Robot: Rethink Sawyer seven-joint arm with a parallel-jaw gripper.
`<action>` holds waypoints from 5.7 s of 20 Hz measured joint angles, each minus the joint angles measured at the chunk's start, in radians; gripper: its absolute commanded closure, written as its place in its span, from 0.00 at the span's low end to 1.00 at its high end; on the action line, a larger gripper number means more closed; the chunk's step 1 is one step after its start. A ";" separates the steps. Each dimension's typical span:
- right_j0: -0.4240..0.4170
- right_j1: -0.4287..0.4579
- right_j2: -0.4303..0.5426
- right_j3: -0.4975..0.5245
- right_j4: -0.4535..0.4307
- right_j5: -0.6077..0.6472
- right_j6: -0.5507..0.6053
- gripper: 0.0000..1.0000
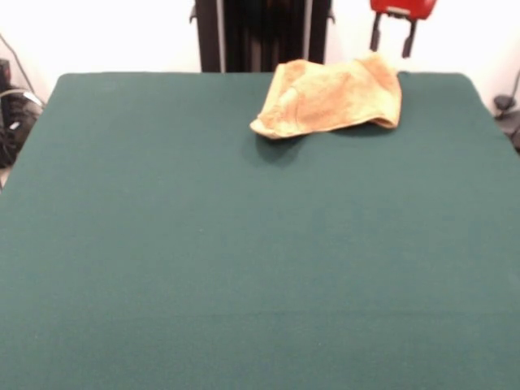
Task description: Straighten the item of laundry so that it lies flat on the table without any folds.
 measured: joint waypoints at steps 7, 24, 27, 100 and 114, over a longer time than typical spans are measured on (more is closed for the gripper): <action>-0.011 -0.053 0.000 -0.030 0.034 0.000 0.000 0.00; -0.024 -0.009 0.000 -0.077 0.264 -0.060 0.064 0.00; -0.037 0.020 0.000 -0.078 0.303 -0.074 0.106 0.00; -0.013 0.172 -0.040 -0.228 0.515 -0.032 0.291 0.00; -0.020 0.241 -0.034 -0.244 0.485 -0.058 0.291 1.00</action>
